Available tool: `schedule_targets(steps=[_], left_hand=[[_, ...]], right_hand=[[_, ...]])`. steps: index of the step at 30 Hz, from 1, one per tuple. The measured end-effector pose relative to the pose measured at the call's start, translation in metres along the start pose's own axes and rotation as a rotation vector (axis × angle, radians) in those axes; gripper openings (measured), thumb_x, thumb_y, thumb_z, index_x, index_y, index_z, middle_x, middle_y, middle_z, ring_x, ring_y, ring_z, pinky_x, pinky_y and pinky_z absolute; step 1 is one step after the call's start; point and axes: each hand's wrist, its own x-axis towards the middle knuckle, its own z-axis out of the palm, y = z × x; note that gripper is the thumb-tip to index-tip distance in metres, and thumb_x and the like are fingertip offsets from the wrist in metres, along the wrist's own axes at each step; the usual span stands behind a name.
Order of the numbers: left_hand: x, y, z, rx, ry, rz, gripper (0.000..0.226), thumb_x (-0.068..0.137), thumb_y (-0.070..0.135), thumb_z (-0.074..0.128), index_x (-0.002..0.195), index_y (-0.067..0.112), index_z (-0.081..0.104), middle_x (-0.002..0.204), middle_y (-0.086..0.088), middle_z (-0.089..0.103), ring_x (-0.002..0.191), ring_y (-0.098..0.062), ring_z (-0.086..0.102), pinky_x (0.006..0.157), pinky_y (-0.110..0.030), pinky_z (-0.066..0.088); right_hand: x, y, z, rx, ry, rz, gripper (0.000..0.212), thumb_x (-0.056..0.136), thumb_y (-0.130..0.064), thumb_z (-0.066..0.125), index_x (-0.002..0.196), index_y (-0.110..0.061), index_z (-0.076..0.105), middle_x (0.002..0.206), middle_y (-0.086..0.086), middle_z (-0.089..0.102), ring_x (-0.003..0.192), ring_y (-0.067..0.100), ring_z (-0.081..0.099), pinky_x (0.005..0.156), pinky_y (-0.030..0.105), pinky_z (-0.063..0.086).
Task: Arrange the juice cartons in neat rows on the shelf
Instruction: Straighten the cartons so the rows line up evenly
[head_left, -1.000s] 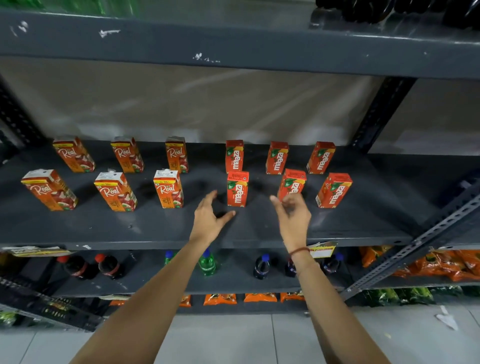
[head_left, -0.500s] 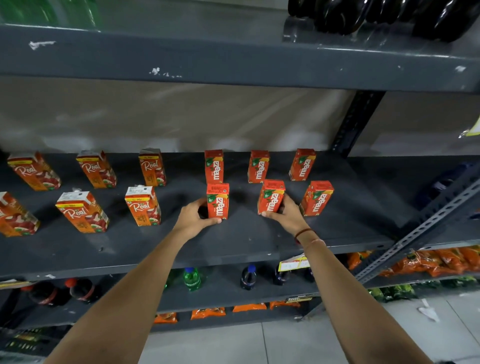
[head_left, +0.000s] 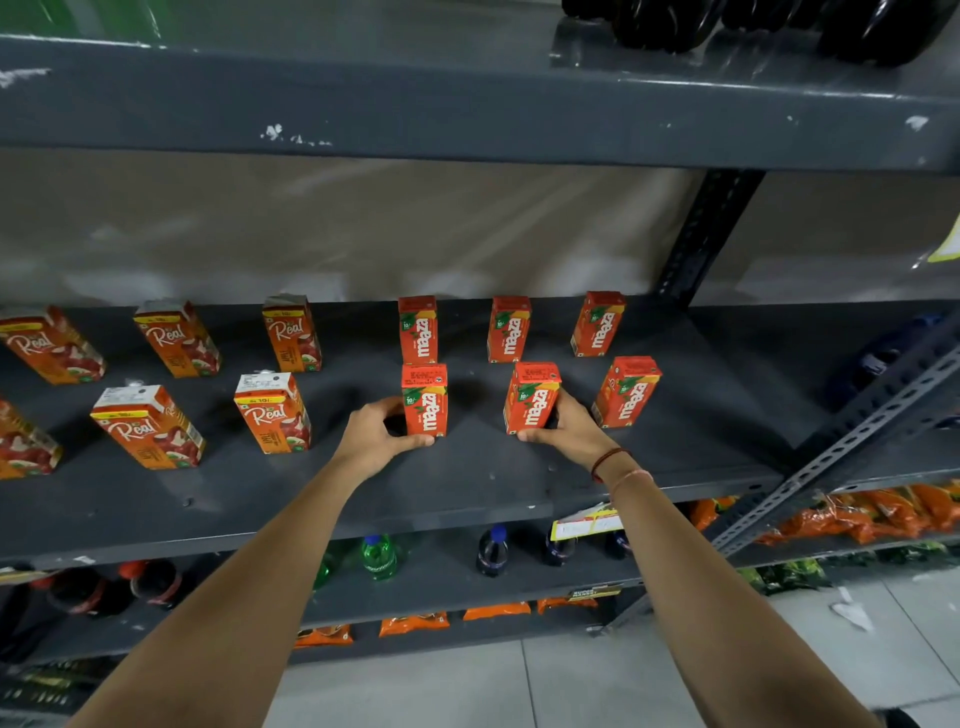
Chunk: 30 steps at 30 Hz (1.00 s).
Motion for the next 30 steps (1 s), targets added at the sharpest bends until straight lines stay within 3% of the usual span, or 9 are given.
schedule_targets(steps=[11,16,19,21,23,26,28,30], left_hand=[[0.003,0.001,0.0,0.032,-0.005,0.016,0.057,0.064,0.029,0.083,0.114,0.015,0.061,0.116,-0.006,0.067,0.102,-0.014,0.059,0.088,-0.026,0.04],[-0.007,0.004,0.004,0.006,0.051,0.017,0.064,0.063,0.028,0.084,0.119,0.013,0.057,0.12,-0.007,0.065,0.11,-0.019,0.057,0.091,-0.026,0.037],[-0.024,0.006,0.008,-0.026,0.151,0.006,0.071,0.065,0.022,0.083,0.127,0.009,0.051,0.127,-0.008,0.059,0.118,-0.021,0.052,0.098,-0.028,0.035],[-0.044,0.002,0.009,-0.077,0.212,-0.001,0.067,0.069,0.018,0.08,0.128,0.007,0.05,0.13,-0.007,0.057,0.121,-0.019,0.05,0.1,-0.027,0.036],[-0.069,-0.007,0.0,-0.142,0.264,0.003,0.052,0.074,0.017,0.076,0.122,0.009,0.057,0.123,-0.003,0.061,0.114,-0.015,0.054,0.095,-0.023,0.04],[-0.107,-0.03,-0.032,-0.218,0.401,-0.01,0.023,0.078,0.017,0.072,0.101,0.017,0.068,0.097,0.003,0.07,0.094,-0.011,0.065,0.083,-0.02,0.05],[-0.126,-0.048,-0.063,-0.222,0.516,-0.026,0.011,0.079,0.018,0.071,0.09,0.02,0.068,0.084,0.007,0.07,0.084,-0.009,0.066,0.075,-0.016,0.051],[-0.137,-0.067,-0.095,-0.222,0.619,-0.077,0.012,0.079,0.024,0.072,0.088,0.021,0.066,0.08,0.005,0.07,0.081,-0.01,0.067,0.07,-0.015,0.051]], right_hand=[[0.0,-0.003,0.0,-0.016,0.036,0.004,0.069,0.075,-0.015,0.077,0.132,-0.018,0.038,0.133,0.007,0.054,0.122,0.023,0.051,0.105,0.042,0.038],[-0.016,-0.005,0.007,0.079,0.121,0.001,0.08,0.069,-0.003,0.08,0.135,-0.01,0.035,0.135,0.008,0.052,0.126,0.022,0.048,0.11,0.041,0.037],[-0.039,-0.004,0.024,0.177,0.366,-0.005,0.074,0.07,0.002,0.078,0.134,-0.003,0.041,0.128,0.007,0.055,0.118,0.017,0.051,0.108,0.033,0.038],[-0.058,-0.005,0.043,0.195,0.592,-0.005,0.053,0.074,-0.005,0.077,0.122,-0.002,0.054,0.12,0.012,0.062,0.109,0.021,0.059,0.099,0.032,0.047],[-0.075,-0.012,0.068,0.207,0.724,-0.06,0.03,0.078,-0.011,0.075,0.104,-0.007,0.061,0.108,0.013,0.066,0.094,0.024,0.063,0.082,0.019,0.052],[-0.087,-0.032,0.112,0.205,0.678,-0.174,0.016,0.08,-0.013,0.073,0.089,-0.019,0.061,0.092,0.012,0.067,0.074,0.013,0.062,0.062,0.004,0.047],[-0.084,-0.048,0.143,0.159,0.567,-0.225,0.015,0.08,-0.014,0.073,0.088,-0.02,0.062,0.087,0.007,0.066,0.071,0.007,0.061,0.062,0.002,0.046],[-0.075,-0.065,0.171,0.122,0.453,-0.253,0.015,0.08,-0.014,0.073,0.092,-0.015,0.065,0.089,0.003,0.064,0.073,0.011,0.062,0.064,0.004,0.047]])
